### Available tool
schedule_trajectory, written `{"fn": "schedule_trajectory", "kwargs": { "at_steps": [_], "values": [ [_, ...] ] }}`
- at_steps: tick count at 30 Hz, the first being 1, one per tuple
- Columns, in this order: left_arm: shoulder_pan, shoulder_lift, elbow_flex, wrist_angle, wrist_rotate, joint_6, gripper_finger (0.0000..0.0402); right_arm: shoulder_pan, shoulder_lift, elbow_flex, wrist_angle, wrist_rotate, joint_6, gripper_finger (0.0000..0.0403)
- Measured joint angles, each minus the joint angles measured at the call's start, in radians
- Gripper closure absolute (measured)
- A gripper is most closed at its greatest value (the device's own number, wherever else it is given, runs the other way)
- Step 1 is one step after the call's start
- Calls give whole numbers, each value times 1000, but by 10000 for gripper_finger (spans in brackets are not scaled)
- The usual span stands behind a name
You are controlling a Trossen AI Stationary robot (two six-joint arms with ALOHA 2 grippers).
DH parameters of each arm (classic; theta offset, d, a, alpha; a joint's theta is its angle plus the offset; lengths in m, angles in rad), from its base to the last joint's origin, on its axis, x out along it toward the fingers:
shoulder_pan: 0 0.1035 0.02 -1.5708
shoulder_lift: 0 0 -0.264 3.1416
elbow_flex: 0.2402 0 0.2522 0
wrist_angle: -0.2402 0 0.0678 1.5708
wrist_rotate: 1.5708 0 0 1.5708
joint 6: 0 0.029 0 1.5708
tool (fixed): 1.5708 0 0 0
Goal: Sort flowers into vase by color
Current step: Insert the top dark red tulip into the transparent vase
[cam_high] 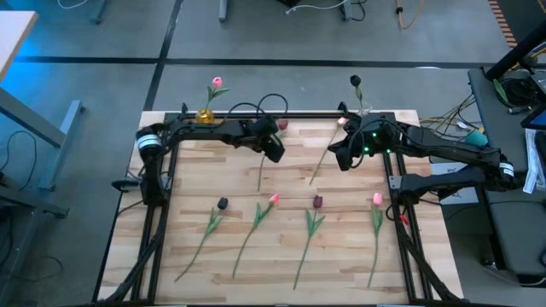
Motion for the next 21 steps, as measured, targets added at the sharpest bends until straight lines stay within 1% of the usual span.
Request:
{"fn": "schedule_trajectory", "kwargs": {
  "at_steps": [2,5,8,15,18,21],
  "values": [
    [8,21,14,-2,-10,-8,218,0,0,0,0,1,0,394],
    [23,50,16,-3,-7,-16,218,0,0,0,0,2,0,394],
    [35,73,8,6,16,-17,225,0,0,0,0,4,-1,394],
    [41,106,-3,54,26,-2,246,0,1,0,0,6,-2,394],
    [43,126,-3,55,24,8,268,0,1,0,0,9,-2,394],
    [44,135,-10,59,27,23,309,0,1,0,0,11,-2,394]
  ]
}}
